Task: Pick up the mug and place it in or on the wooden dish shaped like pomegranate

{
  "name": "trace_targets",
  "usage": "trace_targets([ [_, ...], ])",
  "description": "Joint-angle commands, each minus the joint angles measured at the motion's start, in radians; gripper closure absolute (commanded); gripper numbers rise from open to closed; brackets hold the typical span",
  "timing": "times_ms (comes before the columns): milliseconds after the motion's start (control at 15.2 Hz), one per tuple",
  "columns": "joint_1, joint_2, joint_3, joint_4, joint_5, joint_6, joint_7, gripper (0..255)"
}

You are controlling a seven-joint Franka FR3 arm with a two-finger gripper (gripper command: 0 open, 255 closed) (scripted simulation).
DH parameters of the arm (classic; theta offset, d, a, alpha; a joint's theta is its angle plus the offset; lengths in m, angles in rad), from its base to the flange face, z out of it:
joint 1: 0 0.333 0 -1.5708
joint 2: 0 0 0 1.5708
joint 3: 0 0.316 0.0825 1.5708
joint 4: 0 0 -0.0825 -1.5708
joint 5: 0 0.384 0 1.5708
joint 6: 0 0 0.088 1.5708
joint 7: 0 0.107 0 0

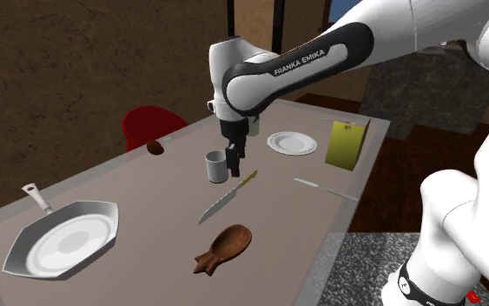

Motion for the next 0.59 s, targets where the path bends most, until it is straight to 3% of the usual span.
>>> trace_targets([
  [0, -0.011, 0.072, -0.014, 0.057, 0.019, 0.019, -0.034, 0],
  [528, -0.092, 0.379, -0.036, 0.366, 0.118, 0.025, -0.162, 0],
])
